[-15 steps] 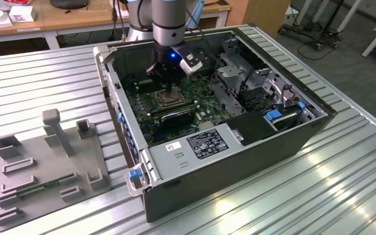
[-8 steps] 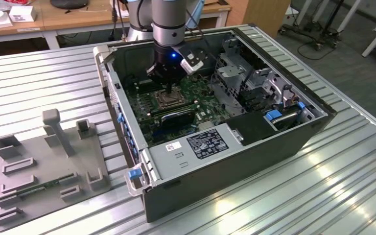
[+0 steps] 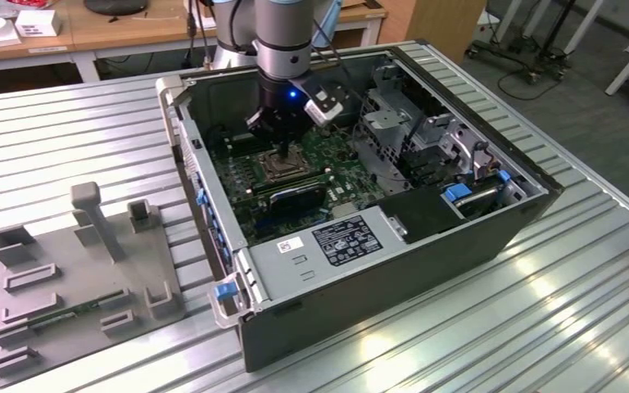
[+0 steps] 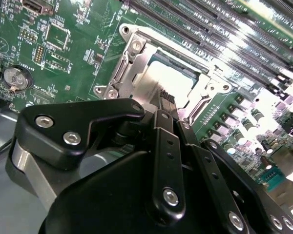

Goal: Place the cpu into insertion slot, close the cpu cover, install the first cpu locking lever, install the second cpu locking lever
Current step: 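Install the first cpu locking lever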

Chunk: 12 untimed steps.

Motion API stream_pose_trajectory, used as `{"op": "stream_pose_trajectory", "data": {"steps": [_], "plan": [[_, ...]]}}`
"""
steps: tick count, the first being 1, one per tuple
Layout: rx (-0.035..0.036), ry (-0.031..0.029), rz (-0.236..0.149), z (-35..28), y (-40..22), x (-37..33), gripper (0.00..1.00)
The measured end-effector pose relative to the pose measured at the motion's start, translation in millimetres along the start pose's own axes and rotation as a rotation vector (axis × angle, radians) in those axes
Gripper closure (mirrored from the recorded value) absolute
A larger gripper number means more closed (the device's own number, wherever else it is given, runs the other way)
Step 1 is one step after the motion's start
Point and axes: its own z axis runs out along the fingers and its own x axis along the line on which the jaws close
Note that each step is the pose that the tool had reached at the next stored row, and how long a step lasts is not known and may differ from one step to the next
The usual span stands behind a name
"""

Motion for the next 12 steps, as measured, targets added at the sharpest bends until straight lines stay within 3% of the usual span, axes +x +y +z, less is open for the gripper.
{"op": "stream_pose_trajectory", "data": {"steps": [12], "plan": [[0.0000, -0.0001, 0.000, -5.8, -0.8, -0.3, 0.89]]}}
